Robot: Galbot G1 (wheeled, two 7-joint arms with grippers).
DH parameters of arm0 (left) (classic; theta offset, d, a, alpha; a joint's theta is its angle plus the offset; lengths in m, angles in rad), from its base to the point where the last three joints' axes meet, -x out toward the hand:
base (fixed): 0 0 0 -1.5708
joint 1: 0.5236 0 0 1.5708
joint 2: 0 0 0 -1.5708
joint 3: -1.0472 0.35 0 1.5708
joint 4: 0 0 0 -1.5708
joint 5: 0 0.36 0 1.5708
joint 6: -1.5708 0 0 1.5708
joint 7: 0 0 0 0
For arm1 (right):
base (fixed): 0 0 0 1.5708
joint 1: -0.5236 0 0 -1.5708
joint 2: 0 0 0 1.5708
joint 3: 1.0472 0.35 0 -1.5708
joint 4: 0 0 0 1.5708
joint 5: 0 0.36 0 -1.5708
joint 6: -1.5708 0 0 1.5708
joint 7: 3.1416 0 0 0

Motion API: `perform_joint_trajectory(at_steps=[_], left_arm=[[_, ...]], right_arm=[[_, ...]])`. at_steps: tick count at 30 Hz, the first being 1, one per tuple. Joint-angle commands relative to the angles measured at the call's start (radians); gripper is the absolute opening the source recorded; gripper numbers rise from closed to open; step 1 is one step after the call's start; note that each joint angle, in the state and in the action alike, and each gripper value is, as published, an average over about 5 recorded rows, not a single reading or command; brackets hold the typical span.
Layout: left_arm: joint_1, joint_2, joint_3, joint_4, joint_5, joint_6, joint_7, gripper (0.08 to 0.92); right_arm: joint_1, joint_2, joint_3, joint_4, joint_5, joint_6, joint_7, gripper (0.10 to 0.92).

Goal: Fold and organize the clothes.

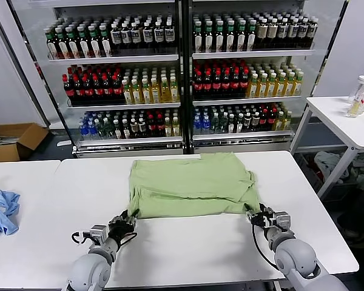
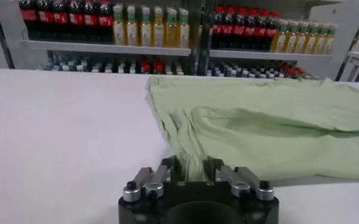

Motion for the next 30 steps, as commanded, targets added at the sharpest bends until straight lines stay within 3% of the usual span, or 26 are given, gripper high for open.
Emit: perform_joint_trajectory(at_steps=[1, 6, 9, 22, 30], left_arm=[[0.02, 0.0, -0.006, -0.014, -0.051, 0.006, 0.012, 0.272], [0.049, 0.004, -0.014, -0.047, -0.069, 0.008, 0.013, 0.131], [0.086, 0.006, -0.026, -0.089, -0.07, 0.007, 0.012, 0.088], [0.365, -0.001, -0.082, -0.356, -0.033, 0.012, 0.002, 0.085], [0.497, 0.015, -0.146, -0.439, -0.02, 0.016, -0.006, 0.085]], right_arm=[[-0.012, 0.0, 0.004, 0.009, 0.025, -0.015, 0.006, 0.268], [-0.034, -0.012, 0.014, 0.042, 0.019, -0.015, 0.004, 0.147], [-0.067, -0.025, 0.027, 0.084, 0.014, -0.015, 0.004, 0.135], [-0.381, -0.068, 0.102, 0.362, -0.073, -0.024, 0.014, 0.135], [-0.539, -0.116, 0.169, 0.458, -0.12, -0.03, 0.023, 0.135]])
